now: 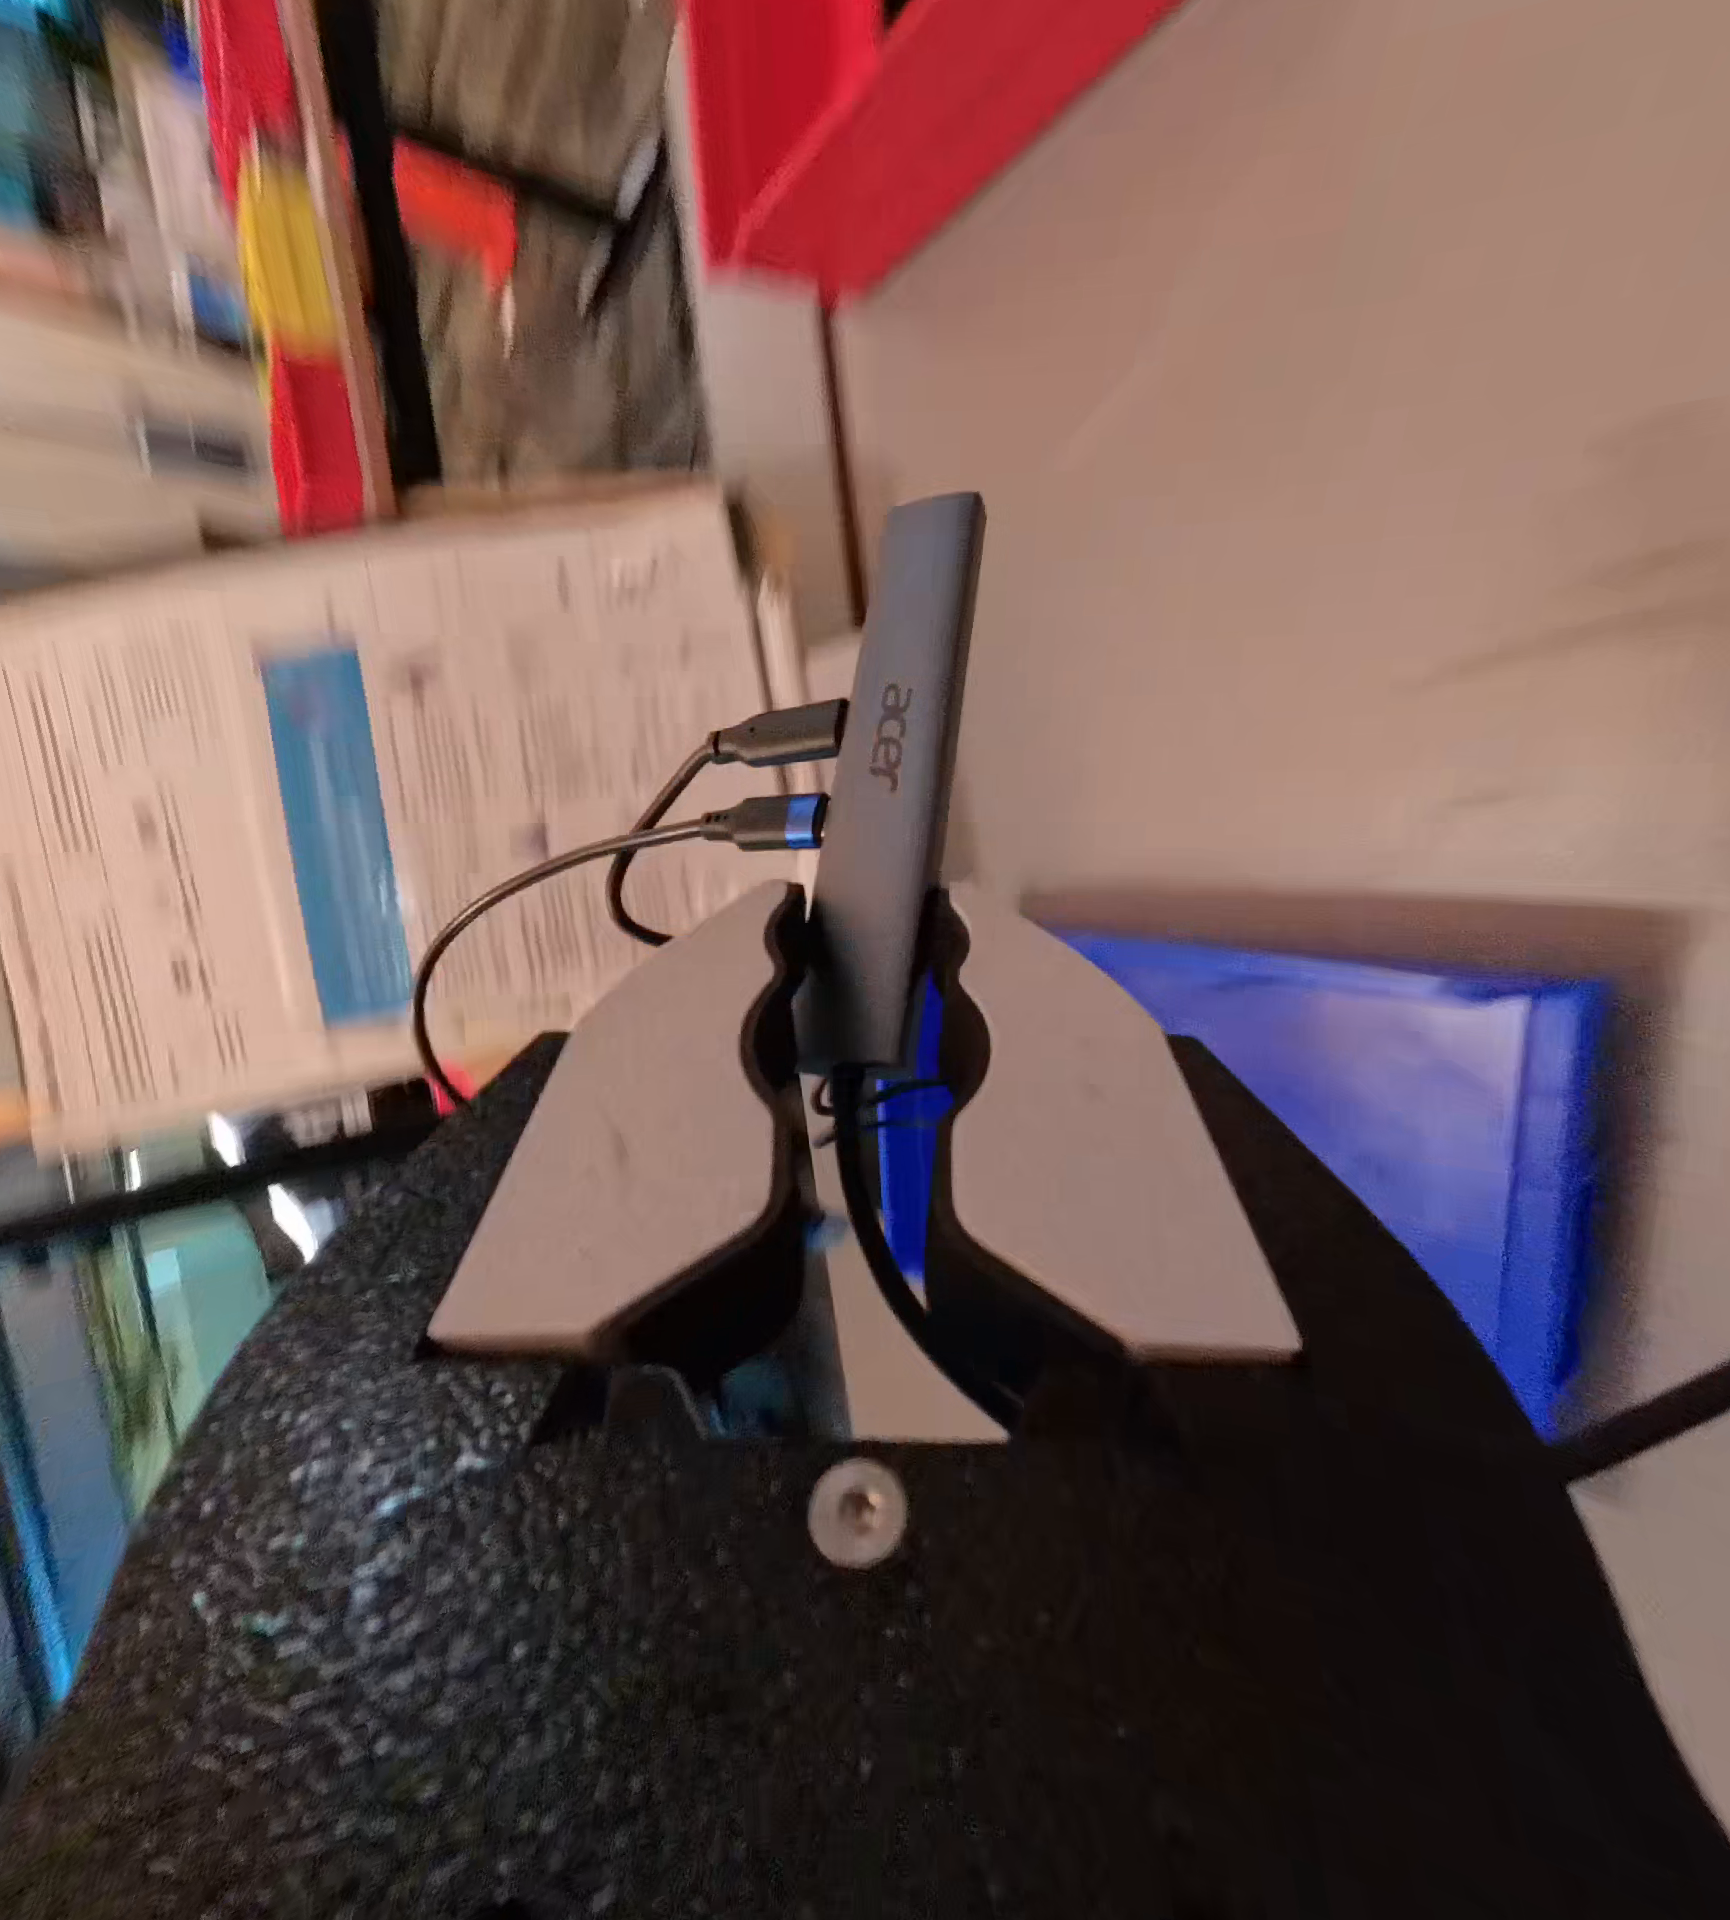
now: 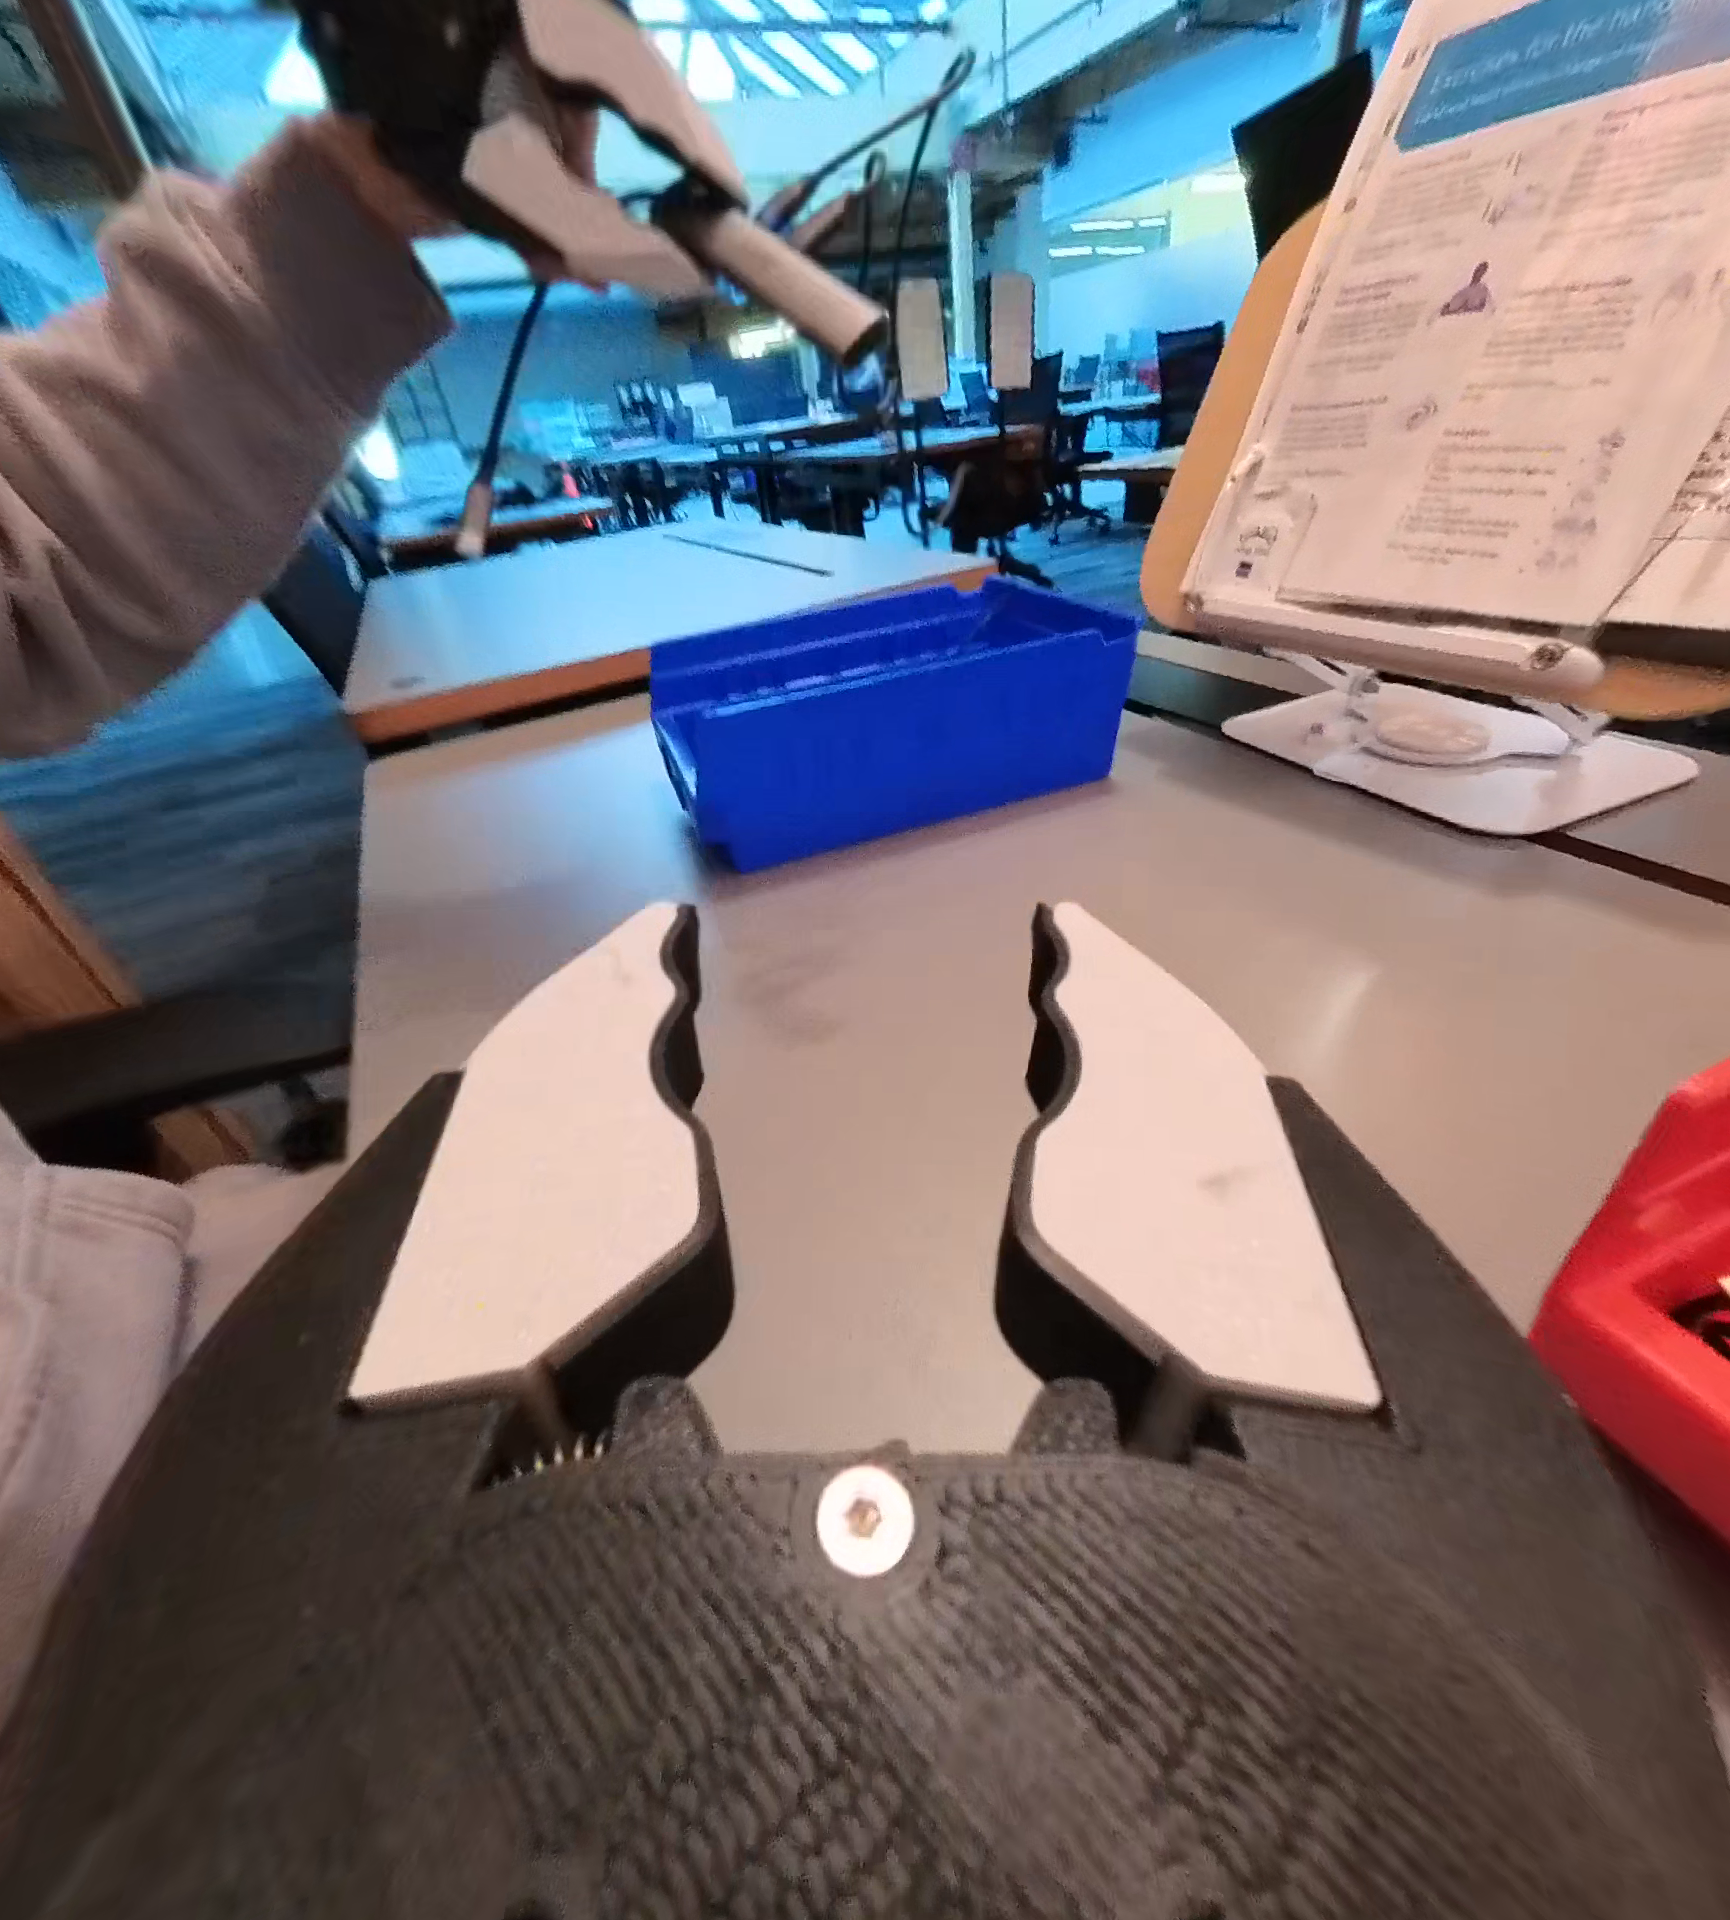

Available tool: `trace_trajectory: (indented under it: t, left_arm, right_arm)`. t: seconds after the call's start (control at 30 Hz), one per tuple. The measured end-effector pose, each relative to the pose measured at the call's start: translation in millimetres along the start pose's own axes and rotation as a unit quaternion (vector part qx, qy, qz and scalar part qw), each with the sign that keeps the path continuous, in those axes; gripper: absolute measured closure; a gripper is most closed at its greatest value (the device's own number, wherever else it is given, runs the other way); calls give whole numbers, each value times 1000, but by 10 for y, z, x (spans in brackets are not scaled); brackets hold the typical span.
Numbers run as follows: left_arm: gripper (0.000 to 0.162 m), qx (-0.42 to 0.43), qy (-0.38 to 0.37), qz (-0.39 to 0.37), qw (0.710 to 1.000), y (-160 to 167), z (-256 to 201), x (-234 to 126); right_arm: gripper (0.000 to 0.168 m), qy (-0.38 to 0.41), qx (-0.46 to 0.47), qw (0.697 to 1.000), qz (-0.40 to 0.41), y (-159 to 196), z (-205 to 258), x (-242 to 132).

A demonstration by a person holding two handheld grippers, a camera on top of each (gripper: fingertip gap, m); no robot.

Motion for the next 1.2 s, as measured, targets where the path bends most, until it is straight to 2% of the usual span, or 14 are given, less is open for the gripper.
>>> trace_trajectory:
  t: [0.1,0.17,0.23,0.37,0.47,0.57,0.67,0.77,0.93,1.0,1.07,1.13,1.2]
  left_arm:
    - [139,63,37,-98,992,-709,-336,-46]
    - [139,104,61,-144,982,-1076,-666,34]
    - [140,147,76,-171,971,-1369,-1013,146]
    - [139,219,78,-221,947,-1878,-1522,268]
    - [140,235,94,-249,935,-2112,-1748,309]
    - [140,235,102,-251,933,-2145,-1796,355]
    - [140,212,110,-258,936,-2107,-1764,343]
    - [140,198,116,-258,938,-2036,-1743,323]
    - [139,182,120,-250,943,-1930,-1702,368]
    - [138,140,123,-247,951,-1873,-1650,410]
    - [128,70,108,-247,960,-1822,-1521,461]
    - [114,-7,53,-231,971,-1723,-1280,520]
    - [115,-120,-29,-220,968,-1641,-958,473]
  right_arm:
    - [103,-43,89,991,-84,-230,78,4]
    - [110,-96,153,976,-121,-309,176,30]
    - [109,-134,180,969,-107,-255,283,111]
    - [104,-161,187,967,-58,-36,415,312]
    - [119,-237,214,947,-27,123,625,370]
    - [135,-307,221,926,10,245,819,354]
    - [142,-299,207,930,47,392,799,337]
    - [155,-320,223,920,34,367,785,258]
    - [158,-328,238,914,18,347,756,322]
    - [158,-321,260,911,-8,301,689,360]
    - [159,-296,266,917,-38,254,597,410]
    - [158,-249,296,918,-90,159,428,468]
    - [158,-195,339,907,-156,68,227,483]
Point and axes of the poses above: each gripper's, where its closed fingertips meet, x out along the fingers, y out of its underside, z = x × y across the jaws, the point moved 1 cm from there along -x, back along the fingers, and after that the axes turned 7 degrees about -y, right-handed, at the moved point
